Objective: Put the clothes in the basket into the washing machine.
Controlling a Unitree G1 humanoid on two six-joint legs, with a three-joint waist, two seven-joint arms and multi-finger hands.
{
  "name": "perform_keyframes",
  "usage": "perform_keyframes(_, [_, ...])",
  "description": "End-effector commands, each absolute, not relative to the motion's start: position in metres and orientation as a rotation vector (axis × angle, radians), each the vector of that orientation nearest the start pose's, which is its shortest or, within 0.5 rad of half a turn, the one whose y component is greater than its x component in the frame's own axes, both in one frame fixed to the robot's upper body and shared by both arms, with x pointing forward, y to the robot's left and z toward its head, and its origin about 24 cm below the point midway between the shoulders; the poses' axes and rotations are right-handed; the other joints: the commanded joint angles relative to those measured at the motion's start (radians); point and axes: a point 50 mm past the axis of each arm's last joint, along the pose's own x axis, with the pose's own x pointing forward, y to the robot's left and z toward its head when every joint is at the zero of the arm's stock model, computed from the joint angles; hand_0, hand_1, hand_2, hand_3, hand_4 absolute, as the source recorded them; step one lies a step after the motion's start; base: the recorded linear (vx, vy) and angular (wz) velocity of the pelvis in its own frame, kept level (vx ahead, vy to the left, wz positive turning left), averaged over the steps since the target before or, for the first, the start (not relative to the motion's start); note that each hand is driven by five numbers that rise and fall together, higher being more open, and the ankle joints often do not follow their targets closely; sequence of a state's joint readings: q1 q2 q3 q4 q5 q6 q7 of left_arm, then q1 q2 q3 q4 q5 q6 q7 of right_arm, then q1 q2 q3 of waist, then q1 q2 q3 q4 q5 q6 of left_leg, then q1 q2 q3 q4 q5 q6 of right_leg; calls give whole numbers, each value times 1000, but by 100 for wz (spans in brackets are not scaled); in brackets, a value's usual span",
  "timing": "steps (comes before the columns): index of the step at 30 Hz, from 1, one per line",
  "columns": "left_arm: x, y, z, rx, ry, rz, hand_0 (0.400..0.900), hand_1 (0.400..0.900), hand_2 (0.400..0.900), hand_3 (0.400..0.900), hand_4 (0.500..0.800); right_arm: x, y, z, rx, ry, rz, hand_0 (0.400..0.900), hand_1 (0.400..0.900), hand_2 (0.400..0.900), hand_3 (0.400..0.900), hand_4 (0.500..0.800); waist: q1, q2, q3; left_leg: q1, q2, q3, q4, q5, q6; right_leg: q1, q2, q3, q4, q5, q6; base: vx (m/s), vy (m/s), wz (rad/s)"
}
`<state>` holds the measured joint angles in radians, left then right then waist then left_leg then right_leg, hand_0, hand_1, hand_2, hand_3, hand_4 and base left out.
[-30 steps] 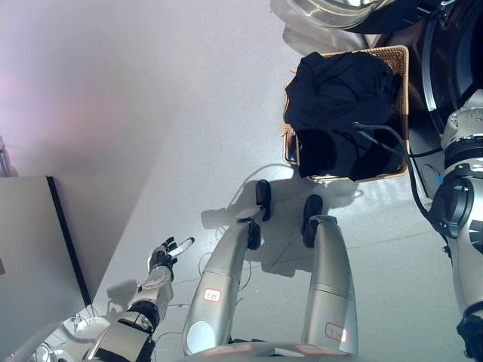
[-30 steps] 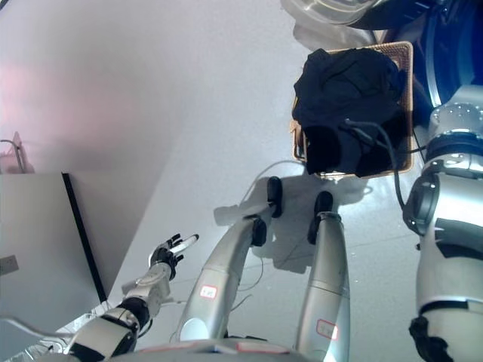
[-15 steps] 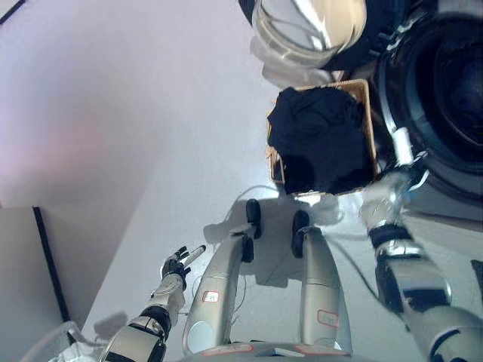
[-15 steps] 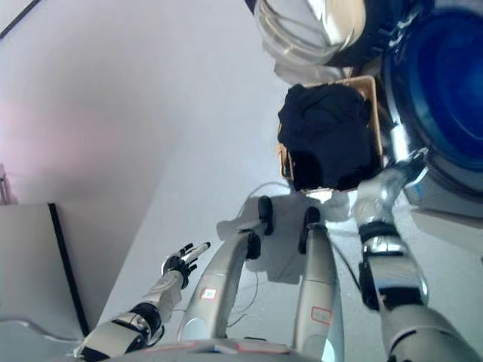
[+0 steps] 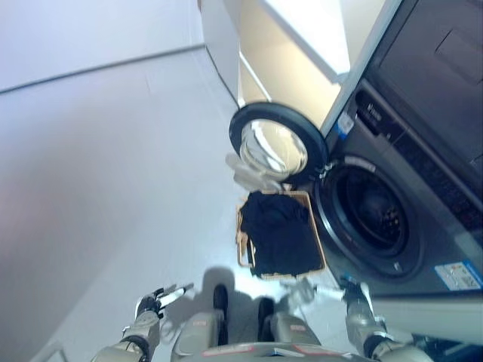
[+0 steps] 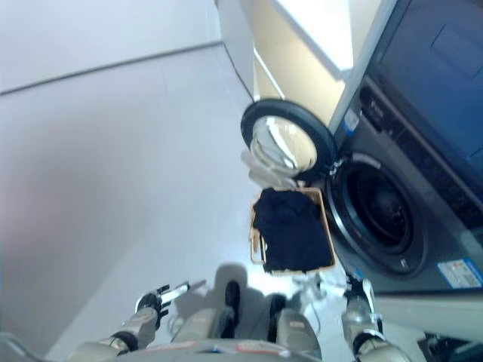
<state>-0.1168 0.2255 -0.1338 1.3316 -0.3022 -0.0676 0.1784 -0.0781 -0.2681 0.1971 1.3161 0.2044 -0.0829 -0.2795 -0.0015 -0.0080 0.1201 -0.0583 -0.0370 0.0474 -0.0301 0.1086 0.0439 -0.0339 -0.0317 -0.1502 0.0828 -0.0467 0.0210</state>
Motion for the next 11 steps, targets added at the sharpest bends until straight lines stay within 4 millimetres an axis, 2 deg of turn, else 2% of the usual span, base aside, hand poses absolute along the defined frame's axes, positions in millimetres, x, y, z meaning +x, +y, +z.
perform_keyframes(1, [106,249,-155,200,1177,352,900,900,900,900,800,95,-264,-152,-356,1187,-383,900,900,900,900,800,7,8,-28,64,3,19,-57,-94,-79,23,11,38,-120,37,78,23,64,-11])
perform_keyframes(6, [84,245,-162,174,1248,357,900,900,900,900,800,61,-260,-161,-277,1310,-448,900,900,900,900,800,6,4,-58,121,4,34,-57,-111,-72,90,10,39,-142,40,81,2,62,-7])
perform_keyframes(8, [76,242,-164,177,1276,345,900,900,900,900,800,55,-260,-162,-275,1334,-439,900,900,900,900,800,6,4,-71,133,4,38,-57,-119,-70,106,10,40,-151,39,82,8,42,-1])
perform_keyframes(11, [72,242,-165,175,1288,347,900,900,900,900,800,56,-260,-161,-277,1327,-441,900,900,900,900,800,7,3,-84,137,5,41,-57,-122,-70,113,11,41,-166,43,83,0,0,0])
